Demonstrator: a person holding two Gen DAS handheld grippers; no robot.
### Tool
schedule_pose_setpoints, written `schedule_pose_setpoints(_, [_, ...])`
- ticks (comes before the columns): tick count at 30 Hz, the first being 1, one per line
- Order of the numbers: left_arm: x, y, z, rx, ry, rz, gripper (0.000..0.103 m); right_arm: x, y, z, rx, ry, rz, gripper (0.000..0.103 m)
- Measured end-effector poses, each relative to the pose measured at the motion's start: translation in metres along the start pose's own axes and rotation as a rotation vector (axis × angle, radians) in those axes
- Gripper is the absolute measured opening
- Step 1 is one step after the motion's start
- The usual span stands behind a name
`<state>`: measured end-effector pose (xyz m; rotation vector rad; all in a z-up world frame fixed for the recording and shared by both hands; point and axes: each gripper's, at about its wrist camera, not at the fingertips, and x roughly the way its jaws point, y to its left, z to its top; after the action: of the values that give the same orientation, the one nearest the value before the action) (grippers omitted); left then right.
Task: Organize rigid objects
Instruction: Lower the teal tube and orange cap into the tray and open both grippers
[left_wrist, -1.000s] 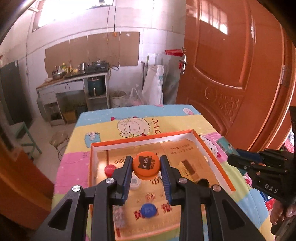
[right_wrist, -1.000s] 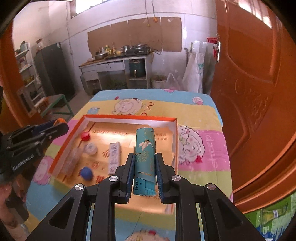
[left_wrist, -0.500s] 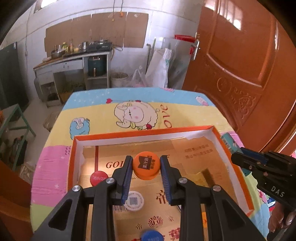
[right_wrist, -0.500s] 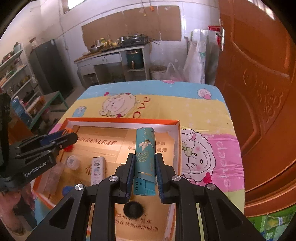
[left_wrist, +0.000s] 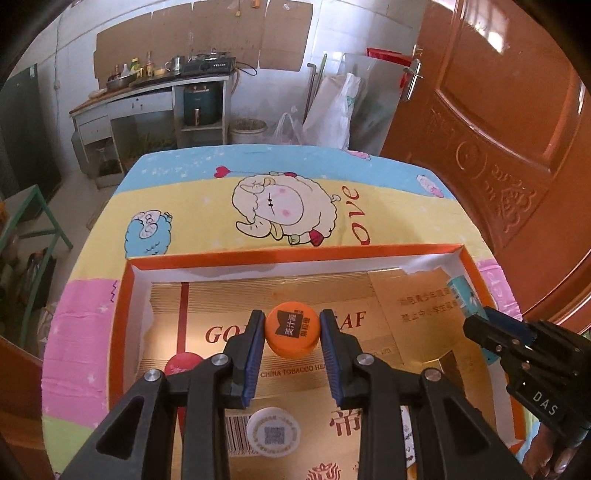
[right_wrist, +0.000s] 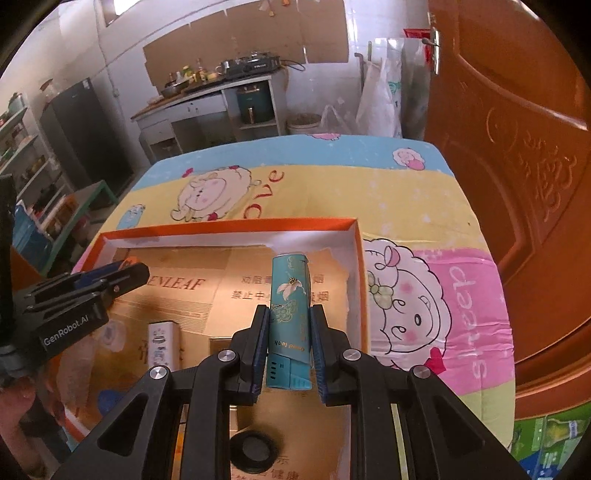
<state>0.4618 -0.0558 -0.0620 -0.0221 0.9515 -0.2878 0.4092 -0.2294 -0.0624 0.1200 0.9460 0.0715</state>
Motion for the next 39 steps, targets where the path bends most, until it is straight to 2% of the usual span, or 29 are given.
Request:
schedule_pose_setpoints(5, [0.007,-0.002,-0.002,-0.014,0.017,-0.026,0.031,0.002,-0.005,0.0,0.006,0.002,-0.002,0.022])
schedule_pose_setpoints(13, [0.014,-0.007,-0.003,-0.001,0.056,-0.008,0.031,0.007,-0.005,-0.002,-0.001,0.02,-0.004,0.022])
schedule_pose_setpoints(20, [0.015,-0.007,-0.004,-0.002,0.058,0.006,0.031,0.014,-0.002,-0.003,-0.014,0.037,-0.011,0.022])
schedule_pose_setpoints(25, [0.015,-0.004,-0.004,-0.019,0.056,-0.008,0.035,0.016,-0.001,-0.004,-0.021,0.039,-0.024,0.022])
schedule_pose_setpoints(32, [0.014,-0.003,-0.004,-0.023,0.053,-0.012,0.036,0.017,0.001,-0.004,-0.02,0.037,-0.02,0.022])
schedule_pose_setpoints(37, [0.014,-0.003,-0.004,-0.027,0.05,-0.014,0.036,0.017,0.001,-0.005,-0.024,0.032,-0.017,0.027])
schedule_pose_setpoints(39, [0.013,-0.003,-0.004,-0.028,0.045,-0.019,0.037,0.014,0.001,-0.006,-0.024,0.027,-0.02,0.035])
